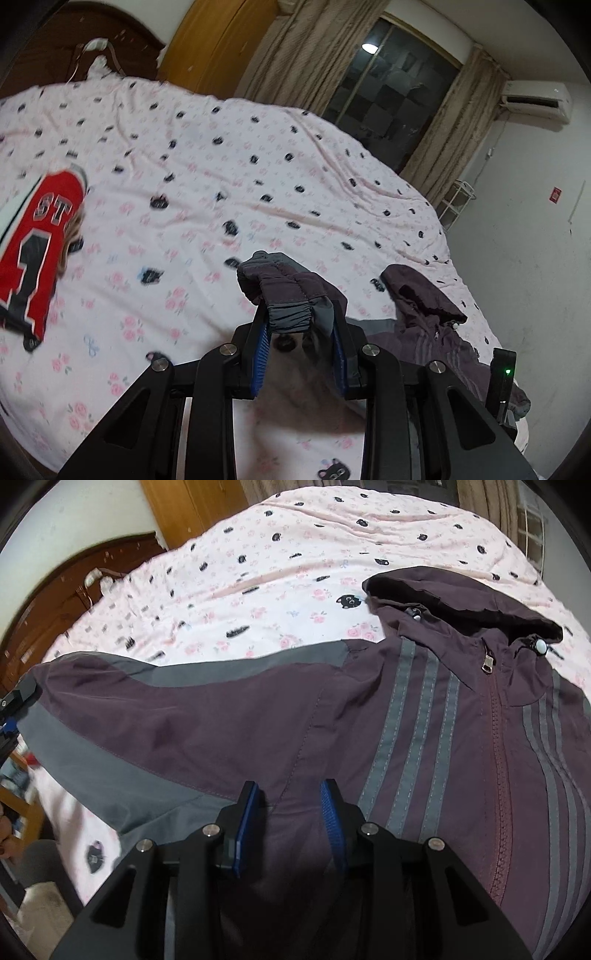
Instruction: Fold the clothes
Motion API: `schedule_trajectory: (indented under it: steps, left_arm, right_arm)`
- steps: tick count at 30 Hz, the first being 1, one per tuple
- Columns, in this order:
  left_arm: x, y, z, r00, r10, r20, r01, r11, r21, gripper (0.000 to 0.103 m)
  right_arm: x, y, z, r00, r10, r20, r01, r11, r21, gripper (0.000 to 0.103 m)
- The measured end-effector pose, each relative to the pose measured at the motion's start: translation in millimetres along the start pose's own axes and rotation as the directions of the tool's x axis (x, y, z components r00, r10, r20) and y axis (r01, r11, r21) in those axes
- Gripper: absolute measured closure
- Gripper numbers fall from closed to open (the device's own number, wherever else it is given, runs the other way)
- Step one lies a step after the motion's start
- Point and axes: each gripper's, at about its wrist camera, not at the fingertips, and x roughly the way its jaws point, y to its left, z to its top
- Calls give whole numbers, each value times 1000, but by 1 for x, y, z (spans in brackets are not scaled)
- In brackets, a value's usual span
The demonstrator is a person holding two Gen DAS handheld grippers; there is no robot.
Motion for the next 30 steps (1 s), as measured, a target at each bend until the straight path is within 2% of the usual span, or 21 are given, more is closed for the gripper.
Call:
schedule_trajectory:
  steps: [4,10,12,16,22,30]
  left_arm:
    - [-3,-30,13,999,-26,25,24,998,58,77]
    - [-3,-78,19,996,-84,33,78,986,145,77]
    - [-1,-94,17,994,-107,22,102,980,170,83]
    - [7,-124,7,991,-135,-12,135,967,217,83]
    - [17,-144,-5,987,-148,-56,157,958,240,88]
    - [26,-176,-24,973,-192,-125,220,934,281,91]
  right_arm:
    - [-10,-4,1,998,52,23,-52,998,26,66]
    - [-26,-4,0,996,66,64,-67,998,10,66]
    - [-31,-8,0,995,69,72,-71,997,18,66]
    - [-41,-18,-2,994,72,85,-75,997,36,66]
    - [-50,-37,-7,993,70,96,-76,995,69,66]
    - [-68,-63,-15,991,45,127,-59,993,104,66]
